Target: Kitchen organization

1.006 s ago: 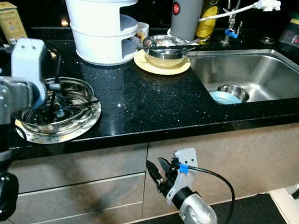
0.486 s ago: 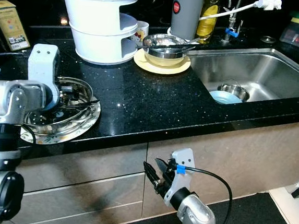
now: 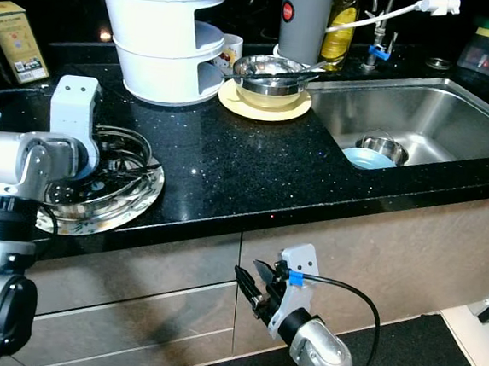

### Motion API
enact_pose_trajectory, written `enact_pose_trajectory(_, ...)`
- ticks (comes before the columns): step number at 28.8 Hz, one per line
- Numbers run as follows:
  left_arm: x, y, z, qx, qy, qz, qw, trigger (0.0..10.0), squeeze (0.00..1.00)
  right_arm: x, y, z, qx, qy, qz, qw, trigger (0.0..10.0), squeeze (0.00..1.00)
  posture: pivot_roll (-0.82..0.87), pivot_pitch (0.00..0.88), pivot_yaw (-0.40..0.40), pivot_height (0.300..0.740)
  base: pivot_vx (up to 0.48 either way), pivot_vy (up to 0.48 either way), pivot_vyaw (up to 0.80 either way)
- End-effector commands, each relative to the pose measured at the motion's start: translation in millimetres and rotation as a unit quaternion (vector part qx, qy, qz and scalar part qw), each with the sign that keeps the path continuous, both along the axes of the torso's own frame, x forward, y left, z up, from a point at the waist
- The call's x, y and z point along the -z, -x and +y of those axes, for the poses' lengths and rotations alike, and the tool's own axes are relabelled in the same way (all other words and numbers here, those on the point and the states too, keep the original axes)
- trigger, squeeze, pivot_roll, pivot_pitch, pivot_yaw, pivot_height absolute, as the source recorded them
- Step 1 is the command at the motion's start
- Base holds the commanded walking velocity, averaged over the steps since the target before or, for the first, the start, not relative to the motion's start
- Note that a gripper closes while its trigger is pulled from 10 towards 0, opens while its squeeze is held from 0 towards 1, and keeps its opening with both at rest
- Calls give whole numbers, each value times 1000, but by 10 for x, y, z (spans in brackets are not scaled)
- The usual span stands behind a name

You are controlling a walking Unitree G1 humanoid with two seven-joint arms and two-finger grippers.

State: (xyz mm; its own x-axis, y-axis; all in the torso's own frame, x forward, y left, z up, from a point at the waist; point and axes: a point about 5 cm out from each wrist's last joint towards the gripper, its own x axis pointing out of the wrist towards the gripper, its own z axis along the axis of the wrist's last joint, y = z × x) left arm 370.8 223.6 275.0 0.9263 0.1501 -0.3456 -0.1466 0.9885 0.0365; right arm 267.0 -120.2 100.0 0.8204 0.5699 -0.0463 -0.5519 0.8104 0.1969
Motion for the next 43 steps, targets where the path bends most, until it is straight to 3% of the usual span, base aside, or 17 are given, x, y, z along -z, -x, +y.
enact_pose_trajectory(1,-108,-8,53,-9,-13,-19,1000,0,0,-10,0,-14,5,1,-5,1000,10000,0,-37,125,-1,740,0,0,0)
enact_pose_trajectory(7,-206,5,94,-14,-31,-43,999,0,0,-41,-20,-24,7,0,-11,1000,10000,0,-37,126,-7,740,0,0,0)
enact_pose_trajectory(9,-262,9,93,-10,-40,-63,997,0,0,-54,-26,-30,9,-1,-14,1000,10000,0,-35,124,-8,740,0,0,0)
enact_pose_trajectory(10,-383,26,77,1,-44,-104,994,0,0,-87,-39,-41,13,-4,-20,1000,10000,0,-35,124,-8,740,0,0,0)
enact_pose_trajectory(13,-447,43,50,19,-59,-122,991,0,0,-105,-50,-48,15,-8,-22,1000,10000,0,-34,123,-5,740,0,0,0)
enact_pose_trajectory(15,-532,88,-55,67,-37,-143,987,0,0,-118,-41,-44,11,-7,-23,1000,10000,0,-35,122,0,740,0,0,0)
enact_pose_trajectory(21,-641,156,-200,138,6,-177,974,0,0,-176,-11,-46,-10,-5,-29,1000,10000,0,-35,122,0,740,0,0,0)
enact_pose_trajectory(26,-676,226,-315,213,28,-192,958,0,0,-208,119,-35,-89,5,-8,996,10000,0,-44,126,12,740,0,0,0)
enact_pose_trajectory(27,-708,292,-379,264,67,-197,942,0,0,-325,234,-5,-148,-35,6,988,10000,0,-46,127,14,740,0,0,0)
enact_pose_trajectory(28,-708,292,-379,264,67,-197,942,0,0,-325,234,-5,-148,-35,6,988,10000,0,-46,127,14,740,0,0,0)
enact_pose_trajectory(33,-778,367,-448,305,108,-210,922,0,0,-686,426,30,-256,-111,8,960,10000,0,-52,130,18,740,0,0,0)
enact_pose_trajectory(35,-778,367,-448,305,108,-210,922,0,0,-686,426,30,-256,-111,8,960,10000,0,-52,130,18,740,0,0,0)
enact_pose_trajectory(36,-763,353,-462,300,114,-214,923,0,0,-1073,482,11,-308,-198,-33,930,10000,0,-57,130,19,740,0,0,0)
enact_pose_trajectory(37,-749,347,-465,297,112,-211,925,0,0,-1209,498,-2,-322,-229,-50,917,10000,0,-57,130,19,740,0,0,0)
enact_pose_trajectory(38,-749,347,-465,297,112,-211,925,0,0,-1209,498,-2,-322,-229,-50,917,10000,0,-57,130,19,740,0,0,0)
enact_pose_trajectory(40,-719,345,-498,303,122,-206,922,0,0,-1546,491,-22,-332,-318,-110,881,10000,0,-58,131,19,740,0,0,0)
enact_pose_trajectory(43,-714,356,-525,310,131,-207,919,0,0,-1796,506,-45,-342,-394,-147,840,10000,0,-57,130,19,740,0,0,0)
